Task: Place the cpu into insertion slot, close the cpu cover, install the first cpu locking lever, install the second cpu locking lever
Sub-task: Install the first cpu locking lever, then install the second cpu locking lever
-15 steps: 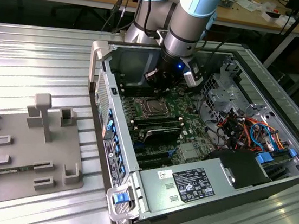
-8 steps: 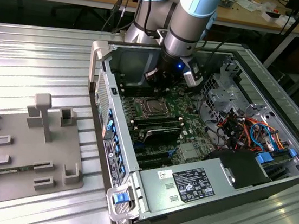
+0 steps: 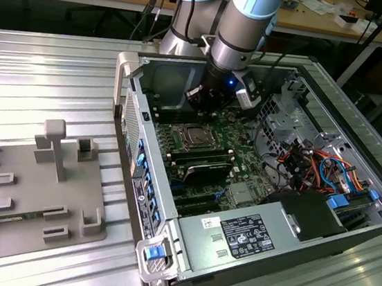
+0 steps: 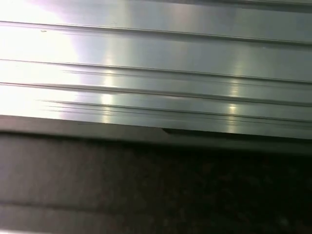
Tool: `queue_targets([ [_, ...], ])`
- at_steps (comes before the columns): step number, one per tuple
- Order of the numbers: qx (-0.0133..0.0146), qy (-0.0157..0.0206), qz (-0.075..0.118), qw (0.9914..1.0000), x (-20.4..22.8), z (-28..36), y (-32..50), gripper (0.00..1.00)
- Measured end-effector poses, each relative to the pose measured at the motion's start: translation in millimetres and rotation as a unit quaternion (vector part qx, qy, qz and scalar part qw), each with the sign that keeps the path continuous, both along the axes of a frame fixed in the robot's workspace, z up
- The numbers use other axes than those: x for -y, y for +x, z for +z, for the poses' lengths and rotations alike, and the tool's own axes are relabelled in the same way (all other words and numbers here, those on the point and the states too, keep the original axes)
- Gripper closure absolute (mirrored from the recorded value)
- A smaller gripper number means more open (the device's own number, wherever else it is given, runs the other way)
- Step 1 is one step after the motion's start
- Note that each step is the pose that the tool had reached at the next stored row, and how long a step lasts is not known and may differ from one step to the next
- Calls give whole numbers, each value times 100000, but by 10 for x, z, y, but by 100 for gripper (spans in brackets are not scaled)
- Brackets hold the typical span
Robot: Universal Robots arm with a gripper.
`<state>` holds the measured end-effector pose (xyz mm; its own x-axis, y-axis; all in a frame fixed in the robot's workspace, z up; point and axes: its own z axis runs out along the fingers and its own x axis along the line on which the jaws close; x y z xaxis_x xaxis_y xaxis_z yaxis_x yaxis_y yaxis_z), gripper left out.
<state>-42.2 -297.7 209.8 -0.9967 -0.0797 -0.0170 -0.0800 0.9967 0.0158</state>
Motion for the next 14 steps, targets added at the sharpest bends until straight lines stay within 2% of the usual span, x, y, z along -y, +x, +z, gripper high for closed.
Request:
queue_targets([
  [2, 1, 36, -63, 100000, 27, 0, 0, 89],
  [10, -4, 44, -187, 100000, 36, 1, 0, 89],
  [14, -6, 22, -189, 100000, 57, 1, 0, 89],
])
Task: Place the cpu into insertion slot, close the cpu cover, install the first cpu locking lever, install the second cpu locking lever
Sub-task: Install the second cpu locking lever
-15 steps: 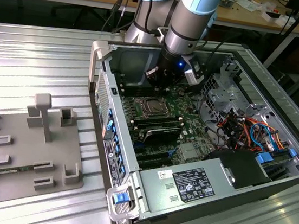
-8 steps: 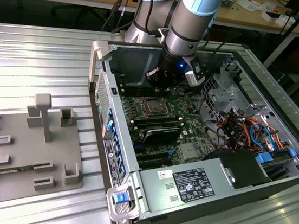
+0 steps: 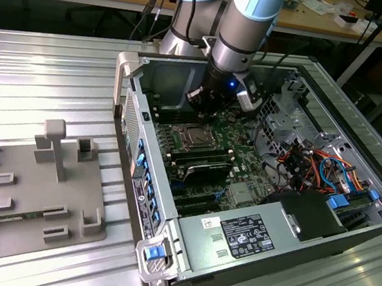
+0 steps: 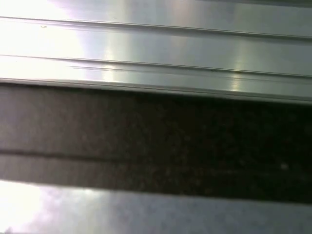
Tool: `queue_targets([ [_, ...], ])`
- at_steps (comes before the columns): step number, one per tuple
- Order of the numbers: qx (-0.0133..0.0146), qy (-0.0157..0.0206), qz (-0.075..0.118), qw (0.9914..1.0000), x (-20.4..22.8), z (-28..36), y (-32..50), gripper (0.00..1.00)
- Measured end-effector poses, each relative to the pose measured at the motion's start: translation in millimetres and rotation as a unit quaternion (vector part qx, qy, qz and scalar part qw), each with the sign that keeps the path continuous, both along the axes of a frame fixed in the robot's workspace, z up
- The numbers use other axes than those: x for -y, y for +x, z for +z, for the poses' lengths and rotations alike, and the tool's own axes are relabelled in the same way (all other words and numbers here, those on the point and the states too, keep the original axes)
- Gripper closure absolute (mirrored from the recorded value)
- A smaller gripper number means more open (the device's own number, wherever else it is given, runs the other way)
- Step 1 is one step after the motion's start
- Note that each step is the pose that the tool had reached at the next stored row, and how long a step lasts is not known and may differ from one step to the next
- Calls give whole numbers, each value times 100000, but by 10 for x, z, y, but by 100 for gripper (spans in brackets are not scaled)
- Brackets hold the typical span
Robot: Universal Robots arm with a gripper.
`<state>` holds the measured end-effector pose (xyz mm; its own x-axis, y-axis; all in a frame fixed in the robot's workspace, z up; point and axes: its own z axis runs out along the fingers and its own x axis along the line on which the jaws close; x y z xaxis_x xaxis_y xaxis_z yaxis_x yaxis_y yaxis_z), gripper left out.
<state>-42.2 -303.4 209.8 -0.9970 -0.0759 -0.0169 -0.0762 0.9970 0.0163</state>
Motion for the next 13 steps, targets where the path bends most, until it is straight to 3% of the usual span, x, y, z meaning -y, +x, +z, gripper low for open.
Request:
queue_targets([
  [13, 7, -62, -10, 100000, 92, -1, 0, 89],
])
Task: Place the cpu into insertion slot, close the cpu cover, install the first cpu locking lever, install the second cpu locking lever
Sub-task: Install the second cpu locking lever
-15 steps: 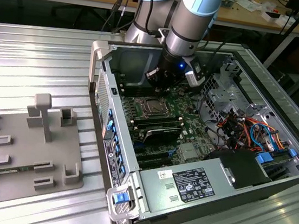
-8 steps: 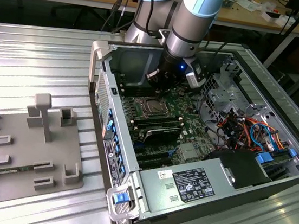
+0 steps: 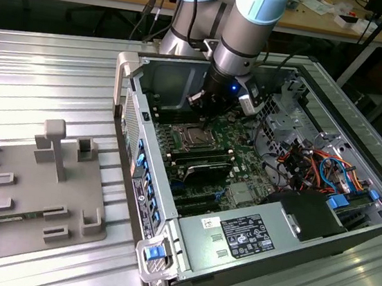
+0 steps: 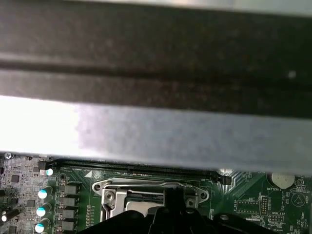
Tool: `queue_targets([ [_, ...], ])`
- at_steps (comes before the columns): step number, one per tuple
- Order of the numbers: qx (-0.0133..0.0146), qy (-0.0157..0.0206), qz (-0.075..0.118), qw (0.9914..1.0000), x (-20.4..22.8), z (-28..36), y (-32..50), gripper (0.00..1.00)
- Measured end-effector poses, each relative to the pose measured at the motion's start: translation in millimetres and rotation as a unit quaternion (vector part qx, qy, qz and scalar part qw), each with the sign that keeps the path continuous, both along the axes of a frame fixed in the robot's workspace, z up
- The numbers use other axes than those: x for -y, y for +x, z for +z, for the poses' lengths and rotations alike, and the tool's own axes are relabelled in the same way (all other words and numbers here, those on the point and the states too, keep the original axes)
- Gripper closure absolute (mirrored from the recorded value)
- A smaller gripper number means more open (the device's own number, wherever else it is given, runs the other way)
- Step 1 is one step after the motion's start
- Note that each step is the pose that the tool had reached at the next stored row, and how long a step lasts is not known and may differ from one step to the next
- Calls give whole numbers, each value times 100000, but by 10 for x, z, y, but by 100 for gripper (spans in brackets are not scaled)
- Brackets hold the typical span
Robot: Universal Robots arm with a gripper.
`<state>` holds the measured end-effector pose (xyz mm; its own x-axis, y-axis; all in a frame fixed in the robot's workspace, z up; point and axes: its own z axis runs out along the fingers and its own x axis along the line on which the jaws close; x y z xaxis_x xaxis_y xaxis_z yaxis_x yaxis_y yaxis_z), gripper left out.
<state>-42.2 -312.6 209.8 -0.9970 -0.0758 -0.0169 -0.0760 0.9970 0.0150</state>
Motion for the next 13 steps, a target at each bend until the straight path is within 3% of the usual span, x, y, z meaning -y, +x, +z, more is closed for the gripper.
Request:
queue_targets([
  [6, -6, -36, 3, 100000, 1, 5, 0, 89],
  [9, -5, -280, 7, 100000, 1, 56, 0, 89],
  [13, 1, -319, 7, 99999, 0, 93, 1, 89],
])
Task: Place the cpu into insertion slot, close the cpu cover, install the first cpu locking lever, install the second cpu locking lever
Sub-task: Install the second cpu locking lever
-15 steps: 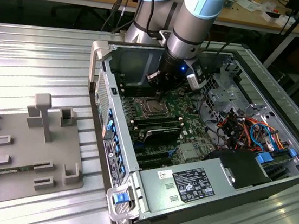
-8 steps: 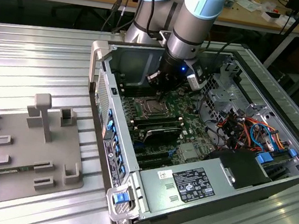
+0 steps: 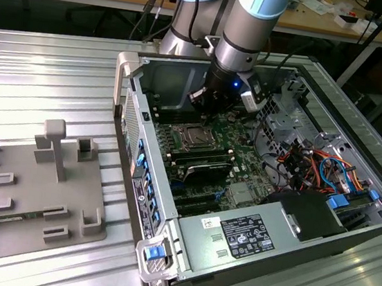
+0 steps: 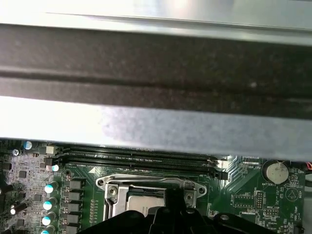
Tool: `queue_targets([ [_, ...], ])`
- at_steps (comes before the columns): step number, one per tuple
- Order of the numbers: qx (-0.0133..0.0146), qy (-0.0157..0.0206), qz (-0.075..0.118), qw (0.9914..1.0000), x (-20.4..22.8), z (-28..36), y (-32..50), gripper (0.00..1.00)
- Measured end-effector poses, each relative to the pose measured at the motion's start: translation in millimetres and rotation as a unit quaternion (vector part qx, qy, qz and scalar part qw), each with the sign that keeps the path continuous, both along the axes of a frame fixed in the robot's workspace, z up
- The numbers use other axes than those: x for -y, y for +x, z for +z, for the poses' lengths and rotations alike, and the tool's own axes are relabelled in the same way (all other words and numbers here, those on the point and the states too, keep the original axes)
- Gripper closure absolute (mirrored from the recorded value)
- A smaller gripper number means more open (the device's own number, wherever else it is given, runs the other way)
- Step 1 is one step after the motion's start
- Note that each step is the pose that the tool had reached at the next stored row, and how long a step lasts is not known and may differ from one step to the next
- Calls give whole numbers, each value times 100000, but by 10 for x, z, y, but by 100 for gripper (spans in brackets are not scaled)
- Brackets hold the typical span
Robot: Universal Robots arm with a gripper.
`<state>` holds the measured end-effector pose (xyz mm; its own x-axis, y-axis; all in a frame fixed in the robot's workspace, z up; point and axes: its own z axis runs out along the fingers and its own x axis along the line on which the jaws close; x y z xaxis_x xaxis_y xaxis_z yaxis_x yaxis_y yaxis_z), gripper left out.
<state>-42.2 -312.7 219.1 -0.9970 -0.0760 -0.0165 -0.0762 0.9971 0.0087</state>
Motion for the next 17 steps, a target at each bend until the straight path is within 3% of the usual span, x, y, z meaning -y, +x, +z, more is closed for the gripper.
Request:
queue_targets([
  [5, -10, -14, -4, 100000, 6, 4, -1, 89],
  [17, -3, -1, -1, 100000, 210, 3, 0, 89],
])
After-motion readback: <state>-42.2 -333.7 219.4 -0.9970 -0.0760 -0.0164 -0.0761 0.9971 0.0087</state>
